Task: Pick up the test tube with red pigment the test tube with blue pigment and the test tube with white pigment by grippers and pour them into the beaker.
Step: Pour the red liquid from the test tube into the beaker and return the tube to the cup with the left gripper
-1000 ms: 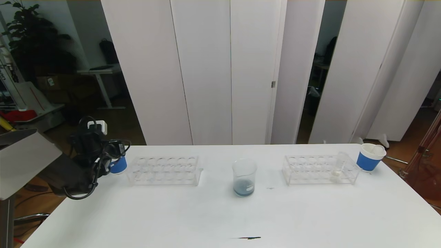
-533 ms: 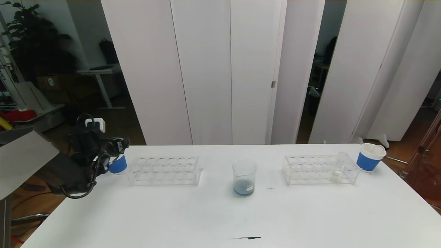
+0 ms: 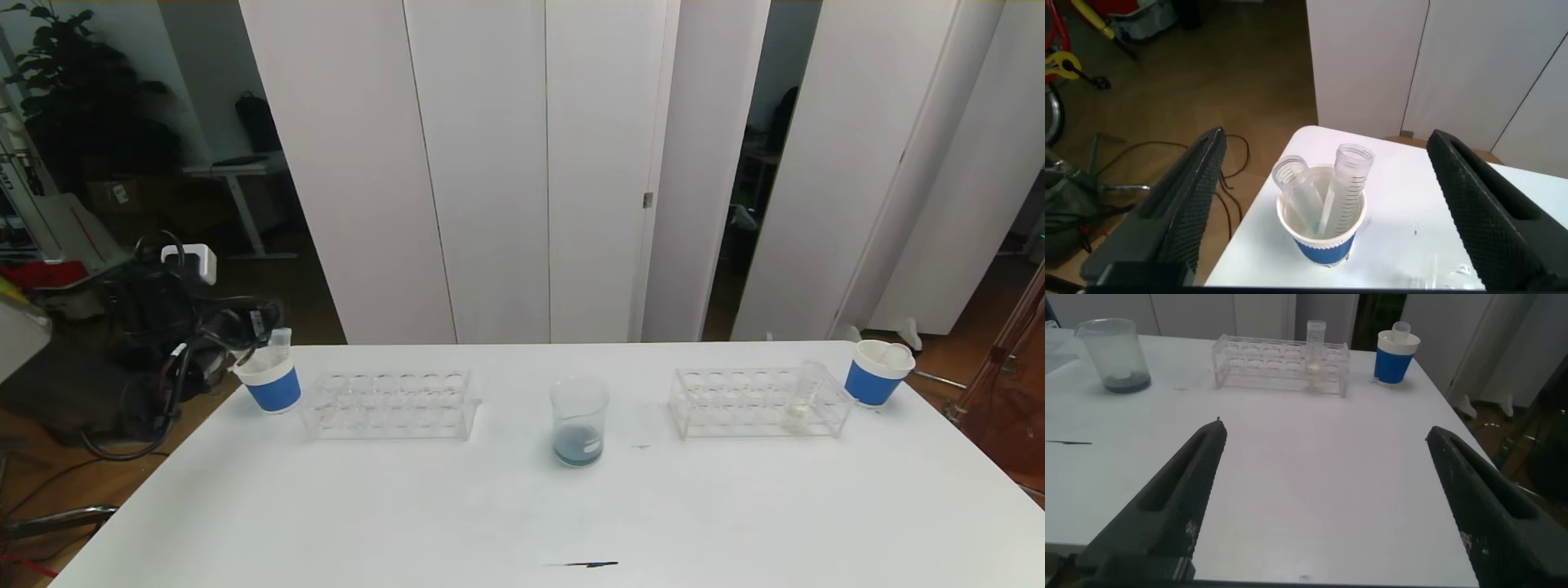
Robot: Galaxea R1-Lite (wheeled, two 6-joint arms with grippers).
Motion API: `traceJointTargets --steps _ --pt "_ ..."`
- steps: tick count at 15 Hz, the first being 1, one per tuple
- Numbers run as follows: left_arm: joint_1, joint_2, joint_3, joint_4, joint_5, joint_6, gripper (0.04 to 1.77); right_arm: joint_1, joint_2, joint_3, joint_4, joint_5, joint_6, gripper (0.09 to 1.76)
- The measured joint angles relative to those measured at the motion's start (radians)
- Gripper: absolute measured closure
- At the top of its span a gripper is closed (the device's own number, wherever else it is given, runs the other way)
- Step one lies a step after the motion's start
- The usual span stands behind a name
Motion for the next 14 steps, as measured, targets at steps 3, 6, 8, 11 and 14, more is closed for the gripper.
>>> traceJointTargets --steps 3,6,8,11,14 --pt "-0.006 -0.217 0.158 0.08 -0.051 0.011 0.06 0.0 0.0 0.0 0.0 0.0 0.0 0.1" --pt "-0.007 -0.466 0.357 0.119 -0.12 0.056 0.06 0.0 0.0 0.0 0.0 0.0 0.0 0.1" --pt "-0.008 -0.639 0.456 0.165 -0.139 0.064 0.06 0.0 0.0 0.0 0.0 0.0 0.0 0.1" --pt "-0.02 -0.929 0.535 0.359 -0.142 0.066 0.06 0.0 0.0 0.0 0.0 0.0 0.0 0.1" --pt "-0.076 -1.25 0.552 0.675 -0.143 0.065 0.06 0.0 0.0 0.0 0.0 0.0 0.0 0.1"
